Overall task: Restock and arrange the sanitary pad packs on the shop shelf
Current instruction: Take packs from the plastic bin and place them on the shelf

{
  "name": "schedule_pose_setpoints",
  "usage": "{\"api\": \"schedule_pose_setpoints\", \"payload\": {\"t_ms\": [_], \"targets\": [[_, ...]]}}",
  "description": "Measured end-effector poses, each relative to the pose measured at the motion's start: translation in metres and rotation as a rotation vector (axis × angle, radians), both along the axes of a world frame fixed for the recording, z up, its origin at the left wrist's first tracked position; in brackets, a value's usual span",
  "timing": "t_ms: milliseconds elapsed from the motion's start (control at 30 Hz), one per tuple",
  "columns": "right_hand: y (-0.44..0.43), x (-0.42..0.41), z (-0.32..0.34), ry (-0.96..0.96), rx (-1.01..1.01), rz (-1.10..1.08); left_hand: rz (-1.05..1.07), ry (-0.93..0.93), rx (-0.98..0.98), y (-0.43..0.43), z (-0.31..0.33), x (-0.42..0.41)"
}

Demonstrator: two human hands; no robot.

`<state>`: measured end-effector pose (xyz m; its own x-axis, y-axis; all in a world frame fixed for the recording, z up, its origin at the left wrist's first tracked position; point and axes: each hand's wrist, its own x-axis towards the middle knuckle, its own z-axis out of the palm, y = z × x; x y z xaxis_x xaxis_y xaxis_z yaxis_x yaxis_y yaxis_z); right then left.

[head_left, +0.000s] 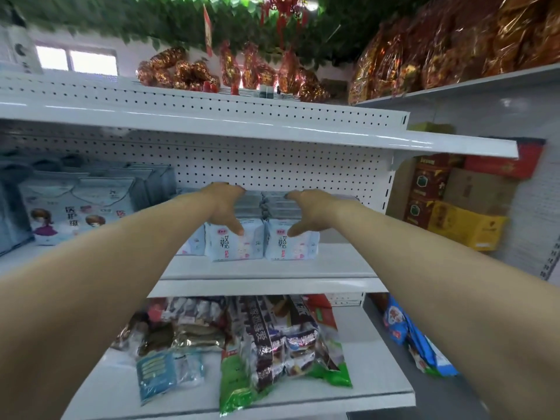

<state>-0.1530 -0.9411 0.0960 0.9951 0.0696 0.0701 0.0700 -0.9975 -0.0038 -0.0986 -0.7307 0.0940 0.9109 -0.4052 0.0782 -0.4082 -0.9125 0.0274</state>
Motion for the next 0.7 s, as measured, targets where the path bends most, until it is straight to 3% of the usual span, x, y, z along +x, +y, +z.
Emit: {"api": "schedule_pose_setpoints", "payload": {"t_ms": [333, 700], "targets": [[0.022, -0.127, 0.006, -0.205, 0.073, 0.027, 0.094, -0.172, -0.227, 0.039, -0.011, -0.148], [0.067, -0.224, -0.029, -0.095, 0.204, 0.076, 0.247, -0.098, -0.372, 0.089, -0.051, -0.255]]}}
